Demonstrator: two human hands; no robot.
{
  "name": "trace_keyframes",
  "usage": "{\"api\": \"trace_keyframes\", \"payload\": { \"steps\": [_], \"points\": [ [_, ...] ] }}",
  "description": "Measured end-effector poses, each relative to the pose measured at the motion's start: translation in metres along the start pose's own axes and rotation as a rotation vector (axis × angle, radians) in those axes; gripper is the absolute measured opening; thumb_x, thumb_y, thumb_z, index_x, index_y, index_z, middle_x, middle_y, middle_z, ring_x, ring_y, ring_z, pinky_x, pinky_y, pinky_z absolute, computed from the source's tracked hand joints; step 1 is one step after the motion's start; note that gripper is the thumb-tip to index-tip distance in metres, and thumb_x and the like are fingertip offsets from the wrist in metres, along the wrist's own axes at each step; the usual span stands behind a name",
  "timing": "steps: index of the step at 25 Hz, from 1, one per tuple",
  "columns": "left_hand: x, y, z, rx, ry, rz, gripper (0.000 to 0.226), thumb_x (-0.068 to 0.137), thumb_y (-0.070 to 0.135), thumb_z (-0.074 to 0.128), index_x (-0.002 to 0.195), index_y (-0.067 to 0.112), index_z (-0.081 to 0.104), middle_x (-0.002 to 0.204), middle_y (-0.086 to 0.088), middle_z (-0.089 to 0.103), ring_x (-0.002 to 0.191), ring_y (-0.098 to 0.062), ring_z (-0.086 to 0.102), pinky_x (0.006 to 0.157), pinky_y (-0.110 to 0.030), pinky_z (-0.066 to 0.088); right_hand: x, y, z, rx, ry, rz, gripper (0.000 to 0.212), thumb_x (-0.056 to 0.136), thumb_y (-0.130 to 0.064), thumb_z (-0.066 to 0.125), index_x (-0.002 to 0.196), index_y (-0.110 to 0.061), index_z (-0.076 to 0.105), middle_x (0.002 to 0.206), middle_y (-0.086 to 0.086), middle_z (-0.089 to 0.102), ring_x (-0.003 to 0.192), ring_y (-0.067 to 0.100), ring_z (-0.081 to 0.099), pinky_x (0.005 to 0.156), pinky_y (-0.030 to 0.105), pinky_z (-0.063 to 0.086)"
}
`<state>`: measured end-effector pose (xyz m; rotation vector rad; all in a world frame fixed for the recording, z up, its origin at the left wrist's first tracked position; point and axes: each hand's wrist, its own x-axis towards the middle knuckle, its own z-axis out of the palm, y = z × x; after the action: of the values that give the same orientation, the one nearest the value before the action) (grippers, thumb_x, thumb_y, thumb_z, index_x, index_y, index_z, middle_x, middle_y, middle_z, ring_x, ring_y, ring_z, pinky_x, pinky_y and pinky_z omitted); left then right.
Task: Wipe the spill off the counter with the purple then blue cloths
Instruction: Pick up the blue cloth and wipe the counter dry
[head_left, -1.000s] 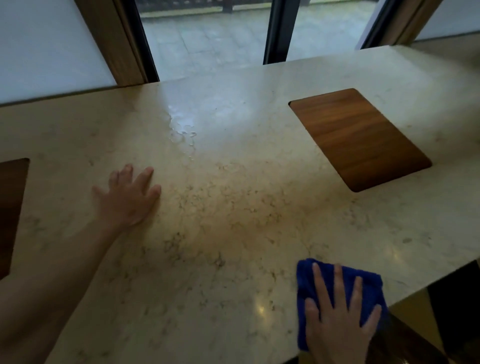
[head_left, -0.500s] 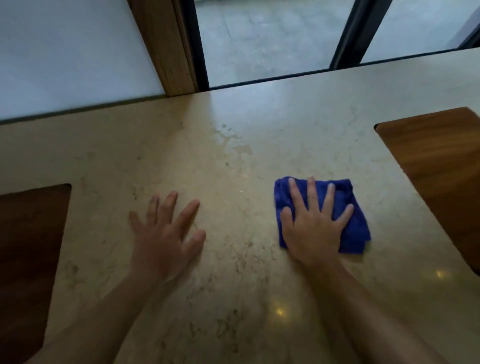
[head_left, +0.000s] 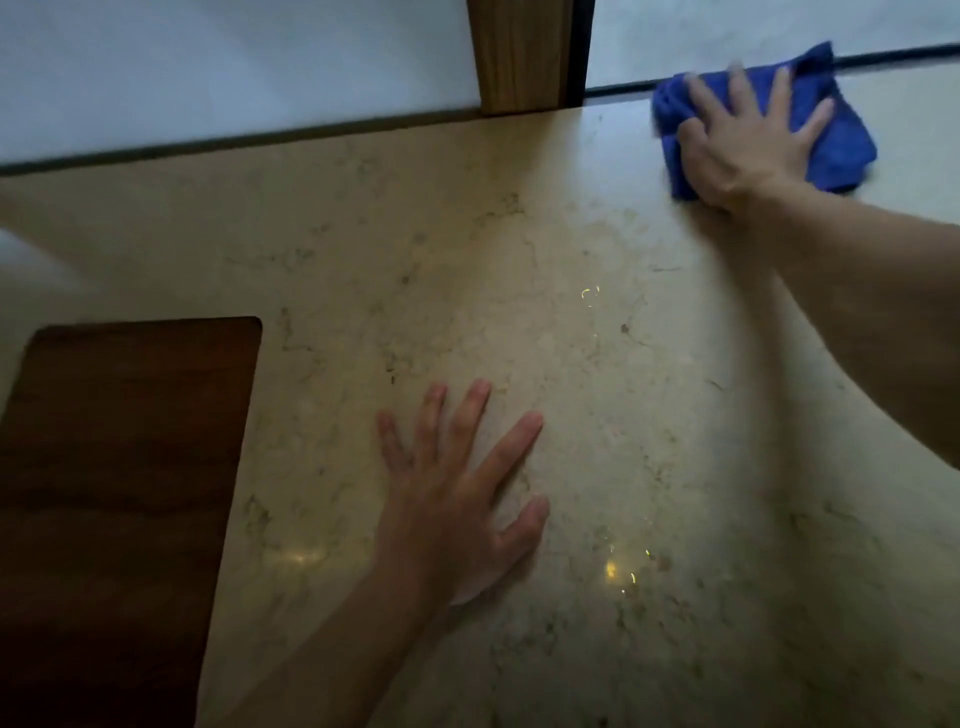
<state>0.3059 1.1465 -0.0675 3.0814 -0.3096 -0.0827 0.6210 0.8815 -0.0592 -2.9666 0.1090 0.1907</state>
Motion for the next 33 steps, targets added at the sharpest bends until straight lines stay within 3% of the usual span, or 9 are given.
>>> {"api": "trace_keyframes", "payload": {
  "steps": [4,9,14,17,20,22,24,29,33],
  "points": [
    [-0.001,-0.001,-0.001,0.026,-0.036,-0.010,0.070,0.084,0.070,0.039,0.149,0.046,0.027,0.161,-0.005,0.024,0.147,-0.039,0.018,0.109,-0.074,0.013,-0.050,-0.015,0.009,-0.025,-0.036,-0.263,0.058,0.096,-0.052,0.012,0.153,-0.051,0.005,0.167,-0.004,0.000,0.152,0.031,-0.006,0.115,0.067,-0.007],
    [0.000,-0.001,-0.001,0.007,-0.092,-0.024,0.070,0.083,0.074,0.023,0.149,0.051,0.015,0.163,-0.001,0.014,0.149,-0.035,0.009,0.111,-0.072,0.008,-0.208,-0.008,0.030,-0.011,-0.063,-0.304,0.056,0.095,-0.057,0.013,0.150,-0.055,0.006,0.166,-0.011,0.001,0.152,0.026,-0.009,0.116,0.064,-0.007],
    [0.000,-0.003,0.004,-0.059,-0.008,0.003,0.066,0.085,0.072,0.028,0.146,0.048,0.025,0.160,-0.004,0.021,0.147,-0.035,0.013,0.110,-0.074,0.007,-0.429,0.028,0.059,-0.012,-0.008,-0.292,0.055,0.097,-0.053,0.022,0.152,-0.051,0.016,0.165,-0.009,0.011,0.153,0.029,0.001,0.117,0.063,0.000],
    [-0.003,-0.006,0.003,-0.051,0.004,0.025,0.064,0.086,0.071,0.026,0.145,0.046,0.029,0.159,-0.007,0.023,0.145,-0.037,0.017,0.108,-0.074,0.009,-0.572,0.069,0.072,-0.018,0.001,-0.092,0.057,0.097,-0.053,0.023,0.152,-0.053,0.006,0.165,-0.012,0.004,0.153,0.025,-0.006,0.118,0.061,0.000],
    [-0.007,-0.008,-0.002,-0.038,-0.019,0.036,0.064,0.086,0.070,0.026,0.145,0.044,0.030,0.158,-0.008,0.024,0.144,-0.039,0.019,0.108,-0.071,0.011,-0.664,0.075,0.086,0.018,0.084,0.278,0.058,0.096,-0.052,0.024,0.153,-0.049,0.010,0.165,-0.007,0.012,0.153,0.028,0.003,0.117,0.065,0.007],
    [-0.007,-0.009,-0.005,-0.022,-0.023,0.071,0.062,0.087,0.069,0.027,0.143,0.043,0.031,0.156,-0.008,0.027,0.141,-0.038,0.024,0.109,-0.067,0.016,-0.684,0.043,0.096,0.054,0.125,0.540,0.059,0.097,-0.050,0.025,0.154,-0.045,0.014,0.165,-0.004,0.013,0.152,0.032,0.005,0.116,0.067,0.006],
    [-0.003,-0.016,-0.012,-0.014,-0.015,0.107,0.061,0.086,0.069,0.031,0.141,0.043,0.034,0.154,-0.006,0.030,0.139,-0.036,0.028,0.108,-0.064,0.022,-0.686,0.000,0.105,0.086,0.148,0.634,0.059,0.098,-0.048,0.023,0.155,-0.043,0.012,0.166,-0.003,0.009,0.152,0.034,0.000,0.116,0.069,0.003],
    [0.004,-0.055,-0.007,-0.019,0.038,0.106,0.062,0.086,0.068,0.034,0.141,0.040,0.035,0.154,-0.008,0.030,0.139,-0.039,0.027,0.109,-0.064,0.020,-0.659,-0.044,0.109,-0.019,0.103,0.477,0.062,0.097,-0.049,0.028,0.156,-0.039,0.013,0.165,0.000,0.014,0.150,0.041,0.008,0.114,0.071,0.004],
    [0.006,-0.062,-0.001,-0.048,0.052,0.086,0.065,0.083,0.066,0.036,0.142,0.039,0.037,0.156,-0.005,0.031,0.143,-0.036,0.023,0.112,-0.065,0.015,-0.557,-0.053,0.100,-0.008,0.116,0.339,0.061,0.096,-0.050,0.024,0.156,-0.040,0.015,0.165,0.001,0.017,0.150,0.041,0.009,0.113,0.072,0.001]
  ]
}}
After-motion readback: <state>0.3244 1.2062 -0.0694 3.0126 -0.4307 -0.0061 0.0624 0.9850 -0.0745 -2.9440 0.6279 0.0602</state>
